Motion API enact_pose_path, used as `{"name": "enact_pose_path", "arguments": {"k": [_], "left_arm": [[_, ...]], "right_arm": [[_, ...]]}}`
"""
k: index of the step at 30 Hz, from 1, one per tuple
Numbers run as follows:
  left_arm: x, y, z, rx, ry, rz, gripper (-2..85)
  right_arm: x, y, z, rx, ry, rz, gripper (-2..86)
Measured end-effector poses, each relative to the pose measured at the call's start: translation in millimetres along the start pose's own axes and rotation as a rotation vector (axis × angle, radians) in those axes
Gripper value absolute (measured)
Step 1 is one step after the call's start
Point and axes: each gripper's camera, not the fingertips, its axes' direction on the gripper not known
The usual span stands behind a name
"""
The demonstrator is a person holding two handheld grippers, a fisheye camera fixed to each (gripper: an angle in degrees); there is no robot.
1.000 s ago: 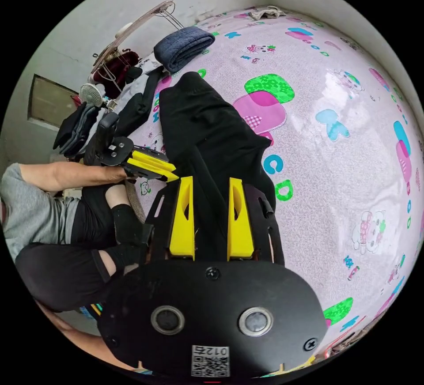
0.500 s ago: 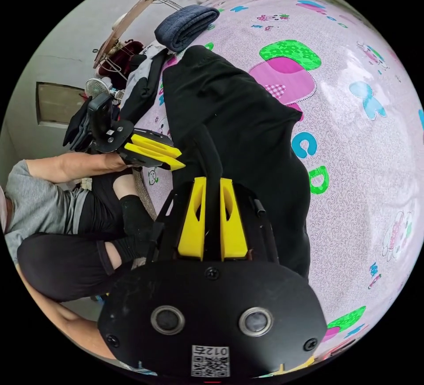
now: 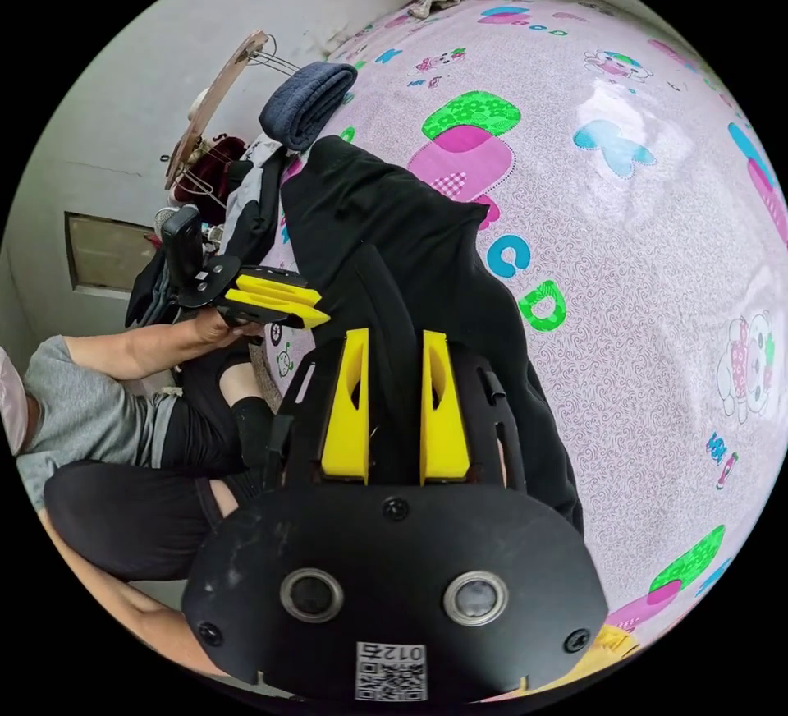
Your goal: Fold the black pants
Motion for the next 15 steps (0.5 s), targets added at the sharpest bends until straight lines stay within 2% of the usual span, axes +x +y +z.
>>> {"name": "enact_pose_path", "arguments": {"k": [5,10,12,15], "left_arm": [[8.3,7.7,-9.6,0.004,-0.023,0.01,0.4],[0.8,19.9,8.3,-0.025,-0.022,-0.014,0.5],[-2.2,24.1,9.1,-0.007,0.013,-0.046,0.5],[4.8,24.0,8.6,-0.016,0.001,-0.039,0.5]], "right_arm": [[-76.7,74.9,-53.9,0.142,0.018,-0.012,9.4],[-133.8,139.7,-53.4,0.171,0.035,-0.004,7.9],[-153.8,163.9,-63.9,0.207,0.095,0.002,7.0],[-201.1,221.0,-121.9,0.421,0.3,0.042,7.2]]}}
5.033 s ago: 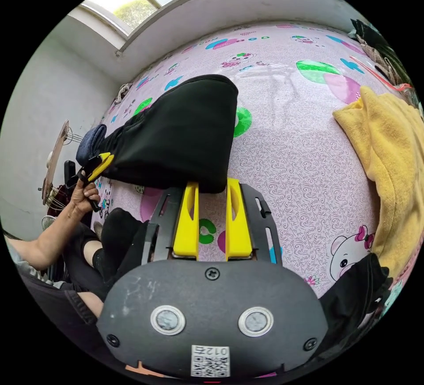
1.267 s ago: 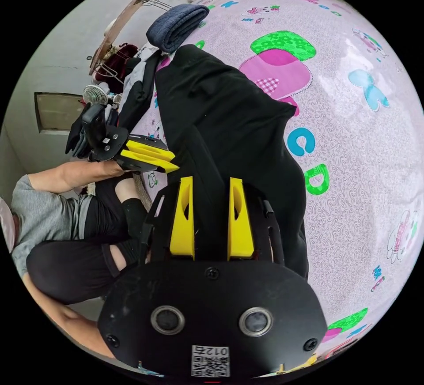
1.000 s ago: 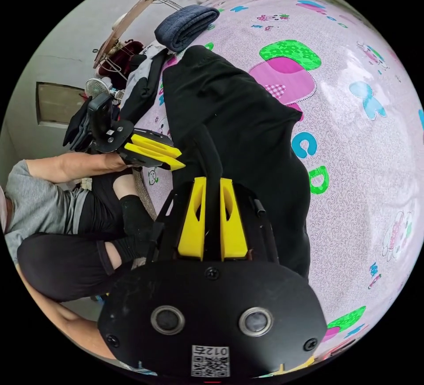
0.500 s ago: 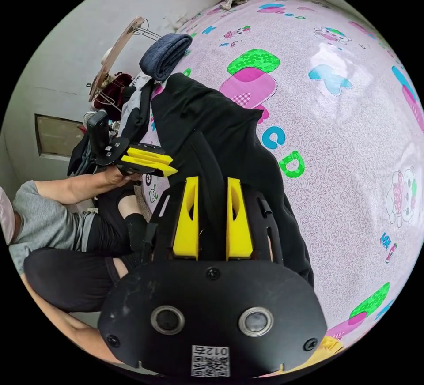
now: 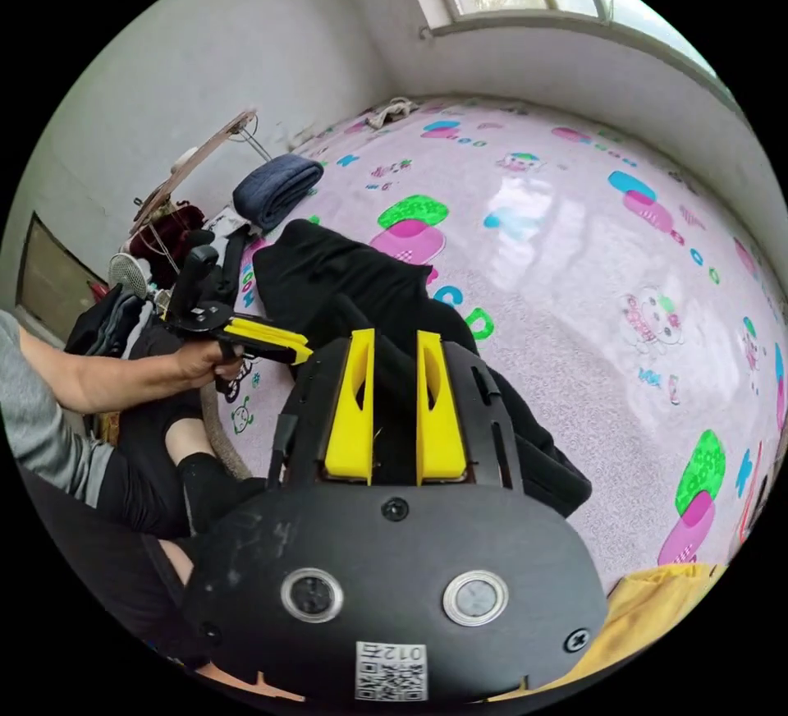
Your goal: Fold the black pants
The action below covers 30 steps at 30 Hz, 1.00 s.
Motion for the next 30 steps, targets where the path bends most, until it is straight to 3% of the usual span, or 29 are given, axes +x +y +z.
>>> {"name": "enact_pose_path", "arguments": {"k": [4,8,10,15,18,22,27,30], "left_arm": [[7.4,1.8,-0.5,-0.008,0.005,-0.003,0.6],[16.2,7.5,-1.4,0.0,0.03,-0.005,0.9],[23.5,11.5,-8.2,0.028,0.045,0.012,1.1],[91.9,31.1,-57.2,0.268,-0.176,0.206,2.2],[132.9,28.0,-38.9,0.202,-0.283,0.33,3.2],[136.0,23.0,5.0,0.044,-0.411,0.284,3.5],[123.0,29.2,12.9,0.064,-0.302,0.235,3.7],[123.3,31.0,13.9,0.073,-0.28,0.23,3.7]], "right_arm": [[-28.4,39.1,-62.9,0.007,-0.063,-0.019,4.2],[-40.8,89.3,-23.2,-0.191,-0.045,0.012,1.5],[-44.1,106.5,-25.9,-0.183,0.008,0.011,0.0],[-55.9,129.7,-60.7,-0.225,0.035,-0.028,-0.8],[-57.8,153.6,-83.3,-0.23,0.055,-0.037,-0.7],[-46.0,201.6,-124.8,-0.208,0.053,-0.026,0.5],[28.7,299.1,-257.4,-0.001,0.018,0.164,6.2],[127.0,430.8,-358.8,0.223,-0.028,0.463,10.1]]}}
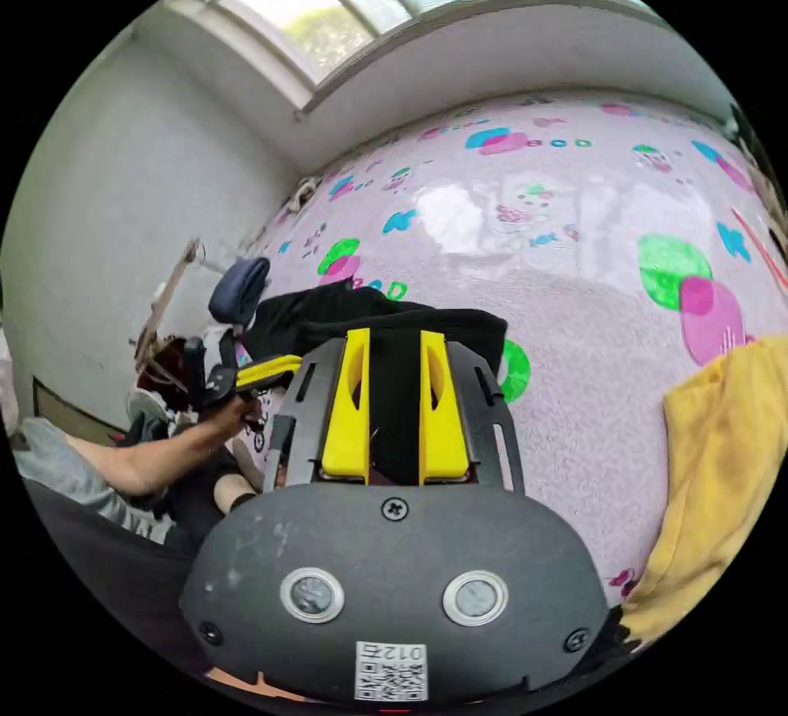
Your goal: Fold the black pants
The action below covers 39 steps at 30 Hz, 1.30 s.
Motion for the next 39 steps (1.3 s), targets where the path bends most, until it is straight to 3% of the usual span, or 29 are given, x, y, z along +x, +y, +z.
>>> {"name": "enact_pose_path", "arguments": {"k": [2,5,8,10,19,30,39], "left_arm": [[2.3,1.2,0.3,0.008,0.0,-0.002,3.7],[6.7,2.2,0.5,0.017,-0.006,0.0,3.7],[8.1,2.3,1.1,0.019,0.0,-0.001,3.7],[7.5,2.0,1.7,0.019,0.009,-0.004,3.8],[6.0,0.8,5.5,0.024,0.016,-0.003,3.9],[-3.9,1.6,12.6,0.047,-0.003,-0.029,3.5],[-2.7,-16.8,29.2,0.02,0.012,-0.061,3.2]], "right_arm": [[114.9,68.3,-60.7,0.055,-0.032,0.236,13.7],[223.9,160.3,-71.2,0.019,-0.168,0.459,17.6],[294.0,232.1,-45.9,0.03,-0.396,0.597,18.3],[317.2,249.5,-30.7,0.032,-0.446,0.608,18.1],[398.7,217.4,15.1,-0.112,-0.546,0.451,17.0],[462.6,200.9,32.8,-0.062,-0.537,0.429,10.1],[491.1,120.6,-1.7,0.01,-0.607,0.438,8.6]]}}
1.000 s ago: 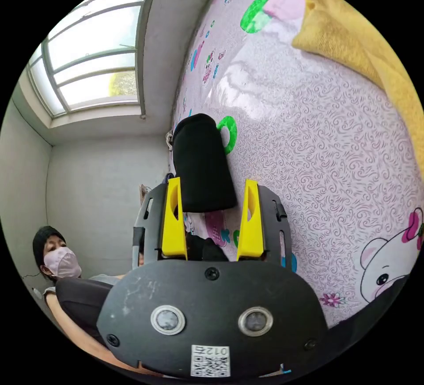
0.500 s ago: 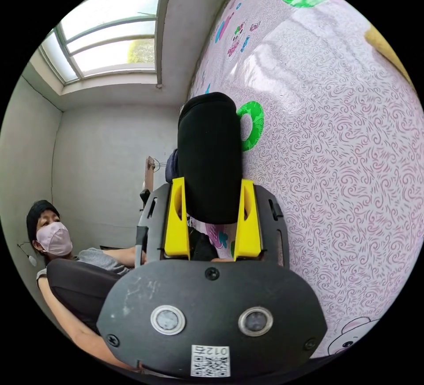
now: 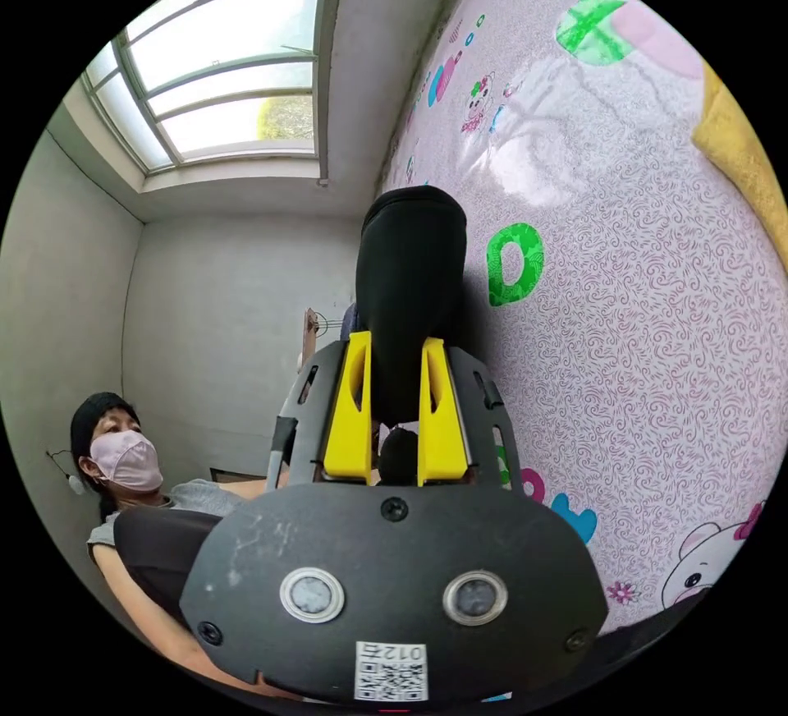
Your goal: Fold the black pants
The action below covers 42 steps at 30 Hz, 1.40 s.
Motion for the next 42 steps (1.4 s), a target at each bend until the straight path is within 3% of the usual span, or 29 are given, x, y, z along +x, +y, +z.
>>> {"name": "enact_pose_path", "arguments": {"k": [10,15,23,29,34,42], "left_arm": [[44.2,-43.1,52.6,-0.053,0.224,0.06,3.2],[41.3,-59.4,70.9,-0.089,0.316,0.081,2.8],[-34.1,-44.8,55.9,-0.073,0.446,0.005,1.2],[-109.7,-11.4,-18.1,0.124,0.444,-0.051,1.7],[-156.4,8.3,-56.6,0.217,0.511,-0.076,3.5],[-214.8,75.1,-88.0,0.214,0.412,-0.21,8.8]], "right_arm": [[-125.8,-113.2,-82.7,0.123,0.122,-0.035,8.5],[-197.0,-175.2,-41.7,0.163,0.242,-0.028,8.5],[-334.0,-304.8,160.6,0.088,0.5,-0.175,8.6],[-401.9,-392.2,326.6,-0.054,0.652,-0.264,8.6],[-432.9,-458.2,479.6,-0.166,0.727,-0.319,8.1],[-417.2,-547.8,760.3,-0.362,0.809,-0.419,8.8]]}}
